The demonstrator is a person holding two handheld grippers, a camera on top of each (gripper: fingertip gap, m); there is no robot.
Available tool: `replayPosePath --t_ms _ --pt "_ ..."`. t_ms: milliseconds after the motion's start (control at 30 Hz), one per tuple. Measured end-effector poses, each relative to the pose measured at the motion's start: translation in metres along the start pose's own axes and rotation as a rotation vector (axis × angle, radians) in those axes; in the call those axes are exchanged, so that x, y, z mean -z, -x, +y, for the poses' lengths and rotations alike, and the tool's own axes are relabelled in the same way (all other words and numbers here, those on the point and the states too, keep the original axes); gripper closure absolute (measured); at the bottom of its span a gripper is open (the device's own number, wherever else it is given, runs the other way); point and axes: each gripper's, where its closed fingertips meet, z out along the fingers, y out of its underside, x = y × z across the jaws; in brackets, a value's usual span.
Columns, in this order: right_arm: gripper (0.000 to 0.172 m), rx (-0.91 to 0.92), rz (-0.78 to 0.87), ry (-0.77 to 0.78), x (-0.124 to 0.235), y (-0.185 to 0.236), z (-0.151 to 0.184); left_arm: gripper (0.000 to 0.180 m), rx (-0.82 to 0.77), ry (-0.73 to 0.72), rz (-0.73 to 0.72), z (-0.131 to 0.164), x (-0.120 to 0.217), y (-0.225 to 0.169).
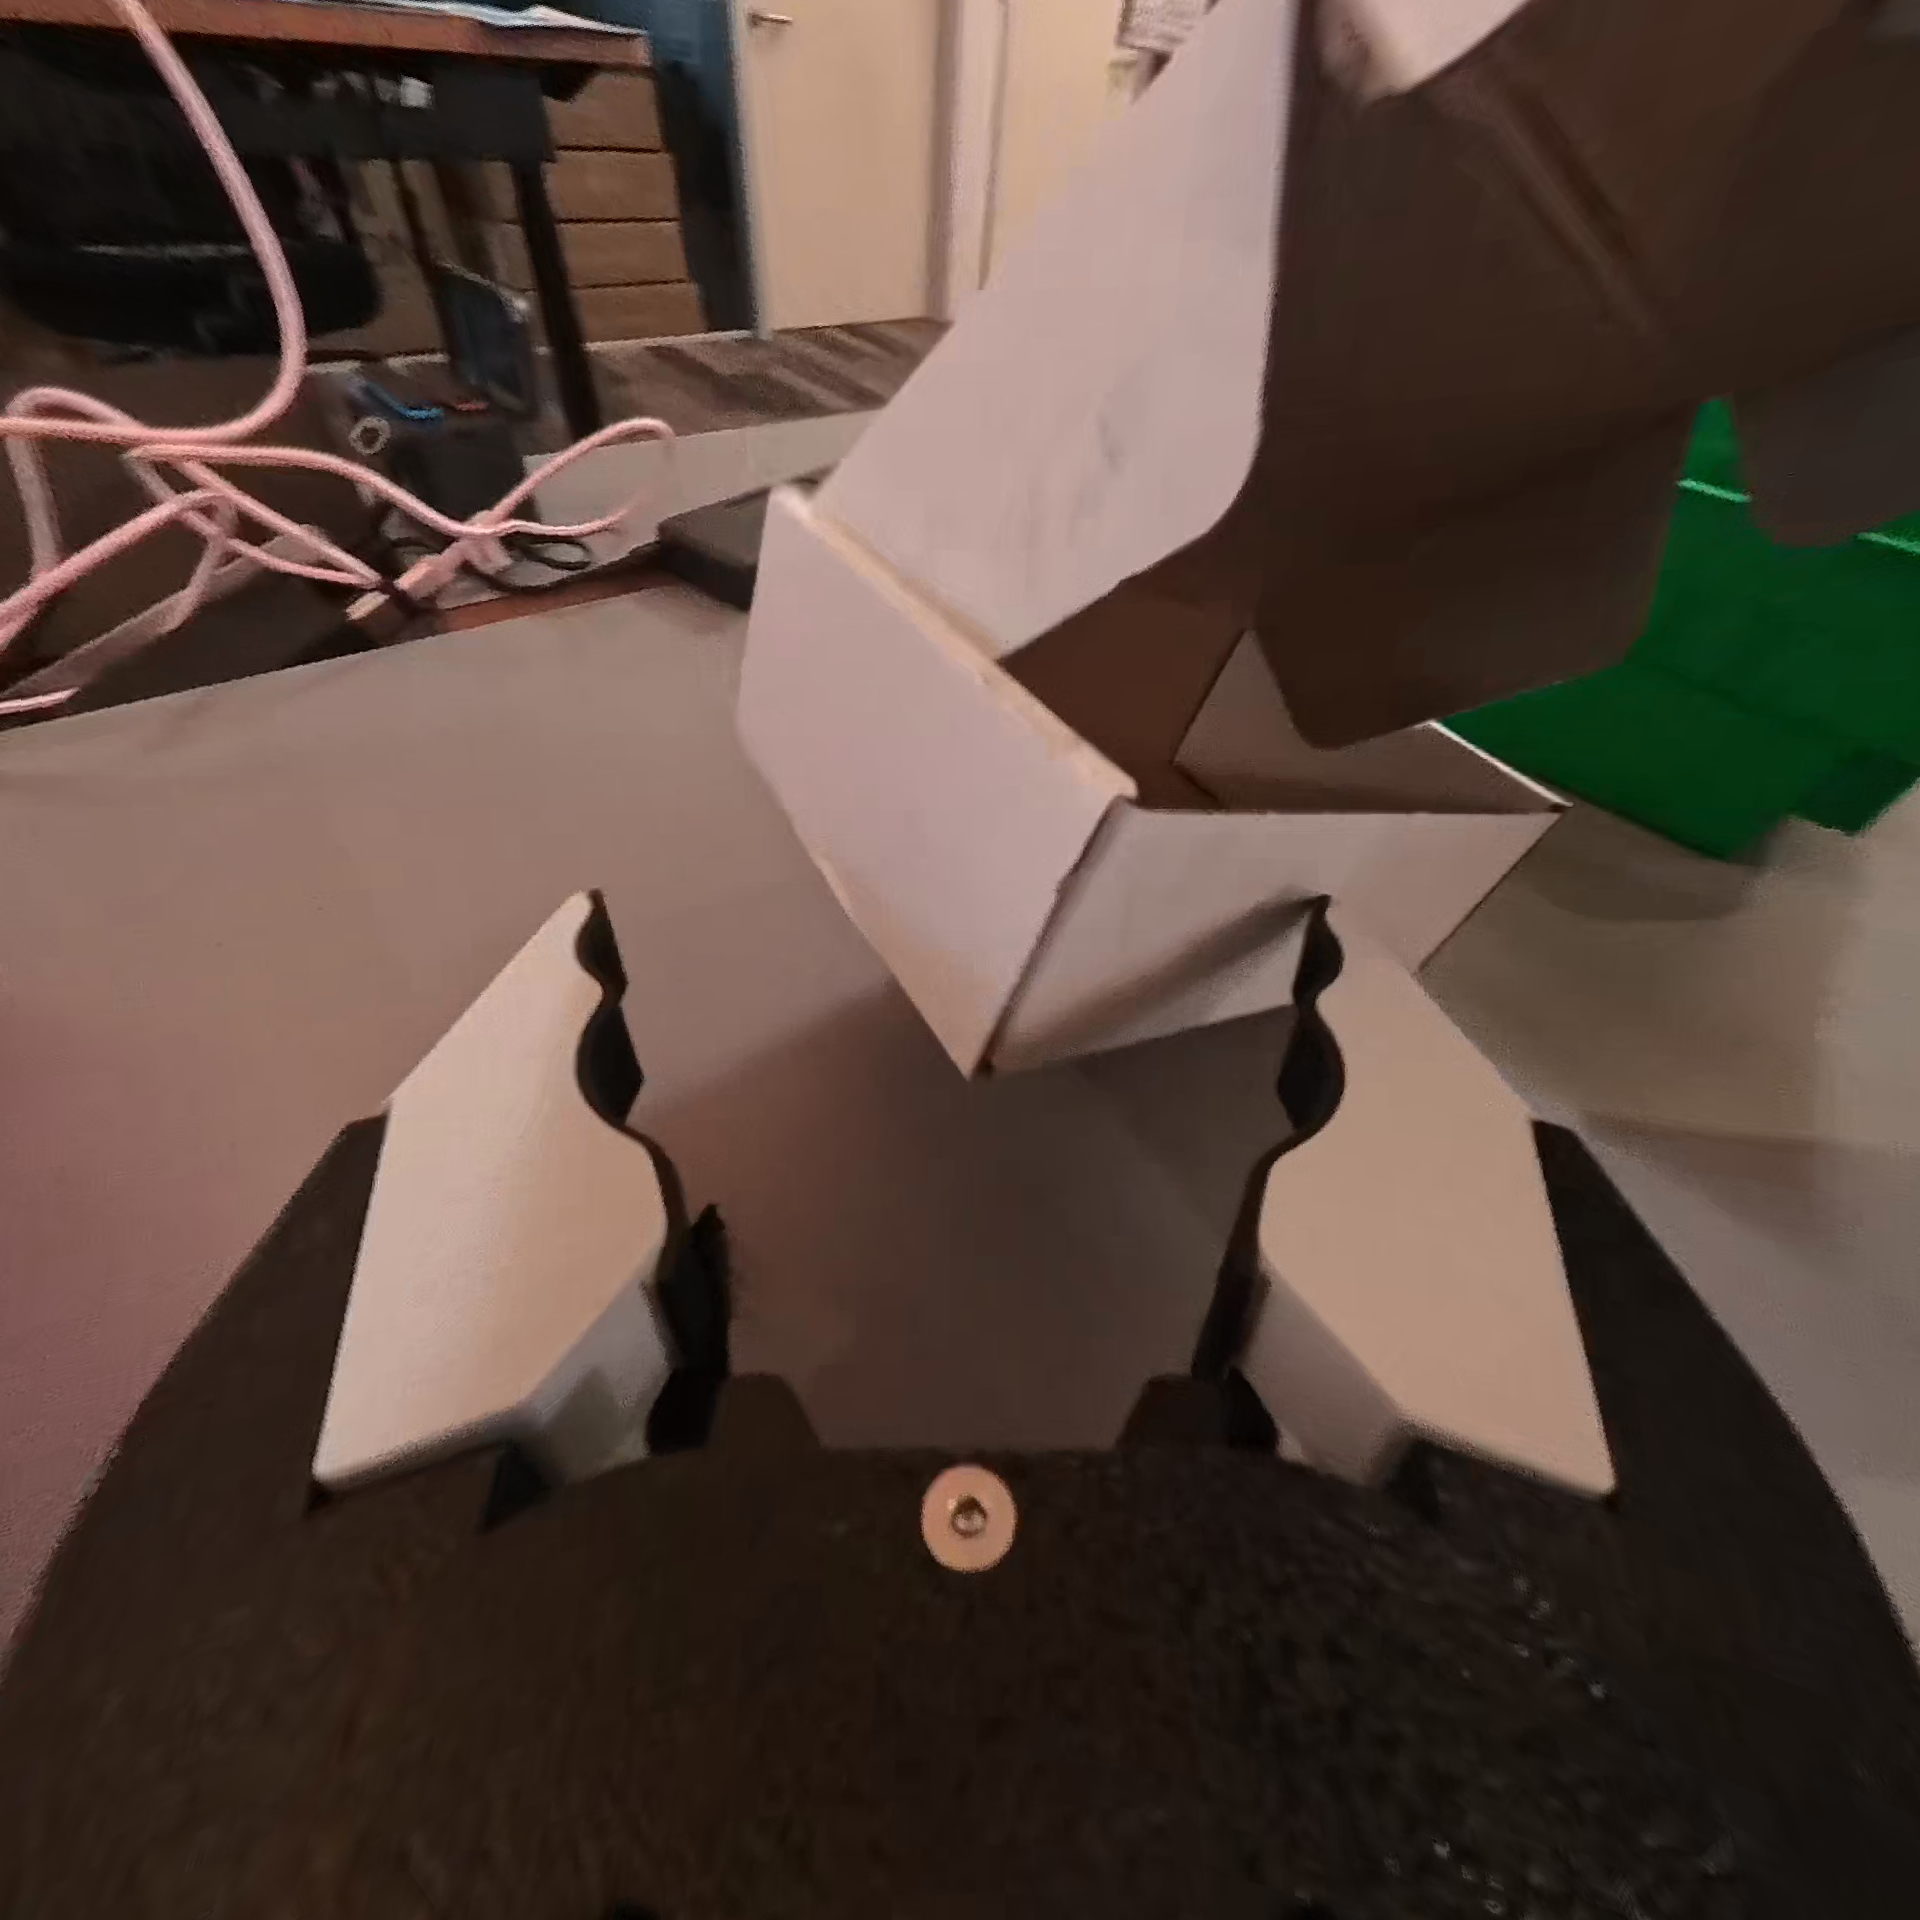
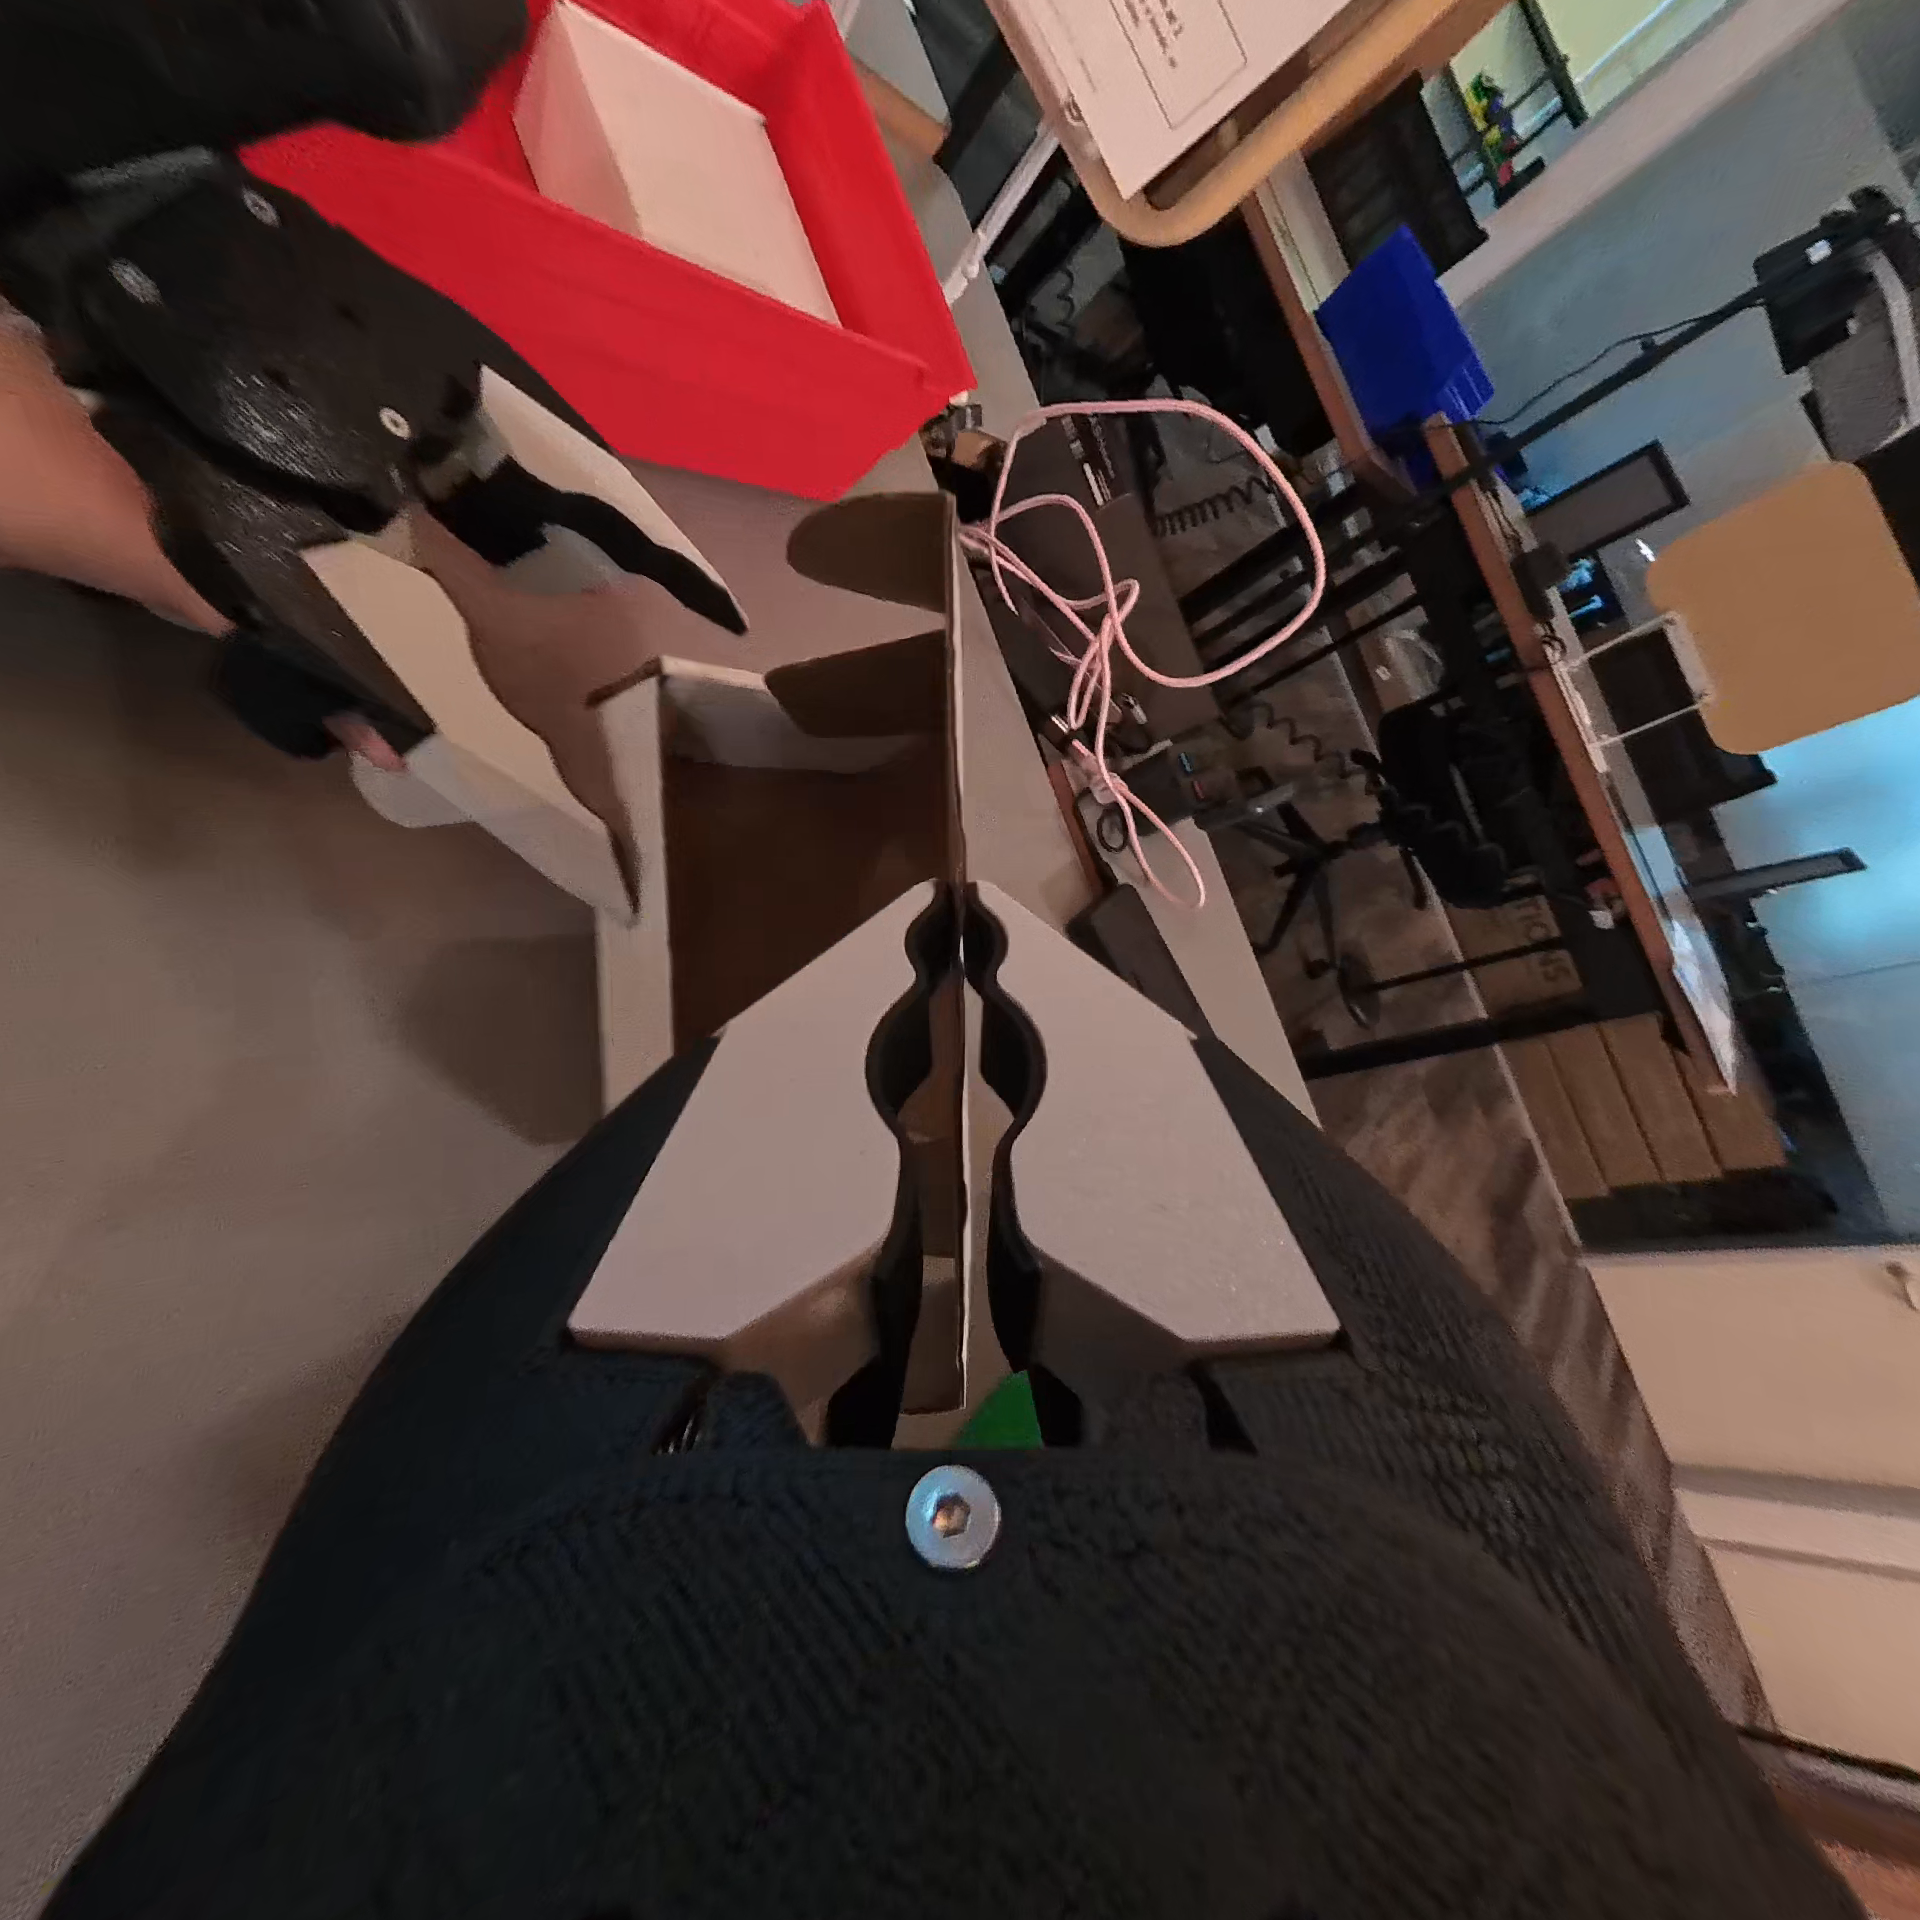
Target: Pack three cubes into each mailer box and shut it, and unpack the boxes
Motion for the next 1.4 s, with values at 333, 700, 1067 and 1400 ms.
replayPosePath --t_ms 333,700,1067,1400 --pt "0.171 0.092 0.088 0.084 0.007 -0.016 0.003 0.037 0.090 -0.151 0.100 -0.047 0.030 -0.008" --pt "0.171 0.119 -0.006 0.087 0.004 -0.004 -0.020 0.056 -0.020 0.157 0.000 0.010 0.009 0.000" --pt "0.171 0.124 -0.131 0.210 -0.053 -0.045 0.005 0.162 -0.005 0.271 0.074 0.037 0.004 -0.008" --pt "0.171 0.034 -0.249 0.417 -0.133 -0.066 0.080 0.165 -0.012 0.320 0.039 0.039 0.009 -0.001"
